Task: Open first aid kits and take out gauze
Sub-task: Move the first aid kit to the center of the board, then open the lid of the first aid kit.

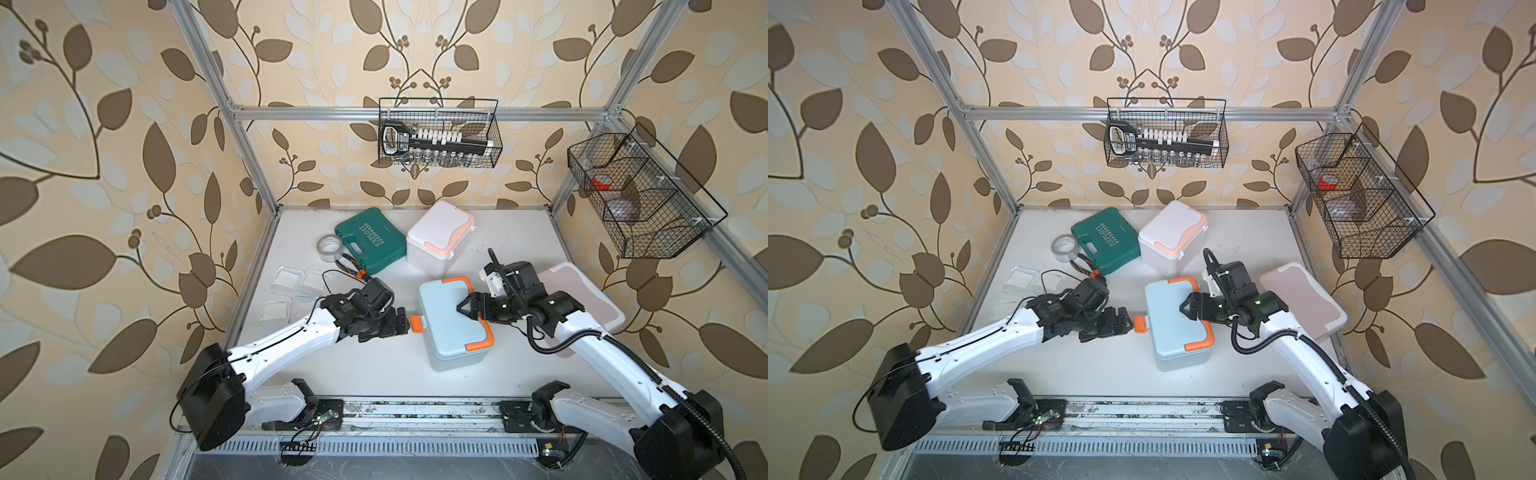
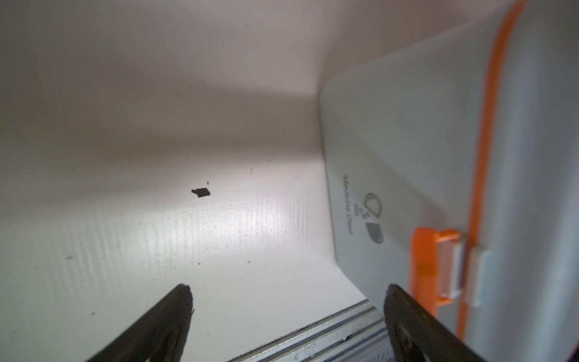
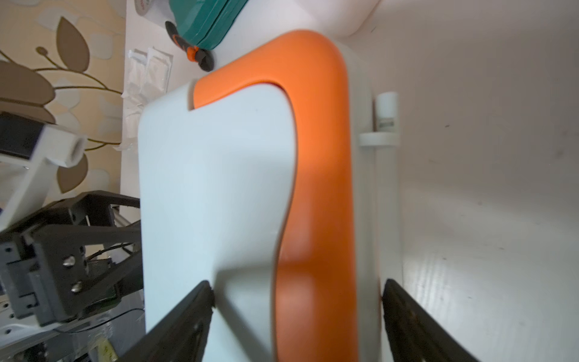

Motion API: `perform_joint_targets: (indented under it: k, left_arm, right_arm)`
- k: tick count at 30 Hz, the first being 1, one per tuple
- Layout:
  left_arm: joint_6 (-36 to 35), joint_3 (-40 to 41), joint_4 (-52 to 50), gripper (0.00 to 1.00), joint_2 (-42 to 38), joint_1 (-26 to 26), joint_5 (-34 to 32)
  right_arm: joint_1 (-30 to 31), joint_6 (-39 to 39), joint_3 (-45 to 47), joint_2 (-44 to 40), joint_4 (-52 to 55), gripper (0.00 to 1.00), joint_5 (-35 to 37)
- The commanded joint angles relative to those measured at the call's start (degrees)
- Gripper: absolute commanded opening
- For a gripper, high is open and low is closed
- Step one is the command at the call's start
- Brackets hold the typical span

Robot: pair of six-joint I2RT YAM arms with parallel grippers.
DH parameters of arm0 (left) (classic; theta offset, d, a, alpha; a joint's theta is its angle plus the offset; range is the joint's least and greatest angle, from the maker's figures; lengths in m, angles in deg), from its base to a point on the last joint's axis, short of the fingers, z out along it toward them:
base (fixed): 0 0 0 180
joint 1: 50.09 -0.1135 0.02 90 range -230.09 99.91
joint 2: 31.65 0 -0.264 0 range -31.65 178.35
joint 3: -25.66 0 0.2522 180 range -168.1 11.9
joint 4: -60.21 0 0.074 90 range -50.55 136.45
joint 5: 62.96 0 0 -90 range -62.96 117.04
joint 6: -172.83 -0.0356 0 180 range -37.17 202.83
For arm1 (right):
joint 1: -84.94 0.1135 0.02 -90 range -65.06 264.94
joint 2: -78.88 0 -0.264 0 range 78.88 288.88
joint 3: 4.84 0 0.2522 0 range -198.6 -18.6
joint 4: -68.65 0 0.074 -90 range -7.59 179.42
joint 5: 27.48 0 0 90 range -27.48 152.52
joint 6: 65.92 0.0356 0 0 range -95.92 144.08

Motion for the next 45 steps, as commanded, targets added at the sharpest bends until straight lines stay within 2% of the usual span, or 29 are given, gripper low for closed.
perform_joint_targets:
  k: [1,3,7,10,16,27,39,45]
  left_arm:
    - [-0.7,-4.5,-9.2,0.96,-9.9,-0.3,-3.8]
    - [-0.6,-6.7,-12.4,0.96,-13.6,-0.4,-4.4]
    - [1.6,-7.9,-7.5,0.96,-16.4,-0.3,4.6]
    - [1.6,-9.2,-4.7,0.96,-14.7,-0.2,8.3]
    - [6.1,-6.3,7.1,0.95,-8.0,-0.1,15.5]
    - [8.5,-2.8,15.2,0.96,-1.8,0.0,17.5]
    - [8.8,-1.5,16.6,0.96,1.4,0.0,17.7]
    - [9.1,-0.5,16.1,0.96,0.5,0.1,17.4]
  right_arm:
    - [4.5,5.9,0.7,2.1,-3.8,0.8,-1.3]
    - [6.0,7.0,0.2,2.0,-3.7,0.79,1.3]
    - [6.2,6.5,-0.5,1.9,-3.0,0.78,2.7]
    - [6.3,6.3,-0.5,1.8,-2.7,0.78,3.0]
    - [6.3,6.1,-0.3,1.7,-2.9,0.78,2.7]
    - [6.6,5.8,-0.2,2.5,-3.4,0.75,1.2]
    - [6.8,5.6,0.0,2.5,-3.5,0.74,0.7]
    - [6.7,5.5,0.1,2.7,-3.6,0.73,0.8]
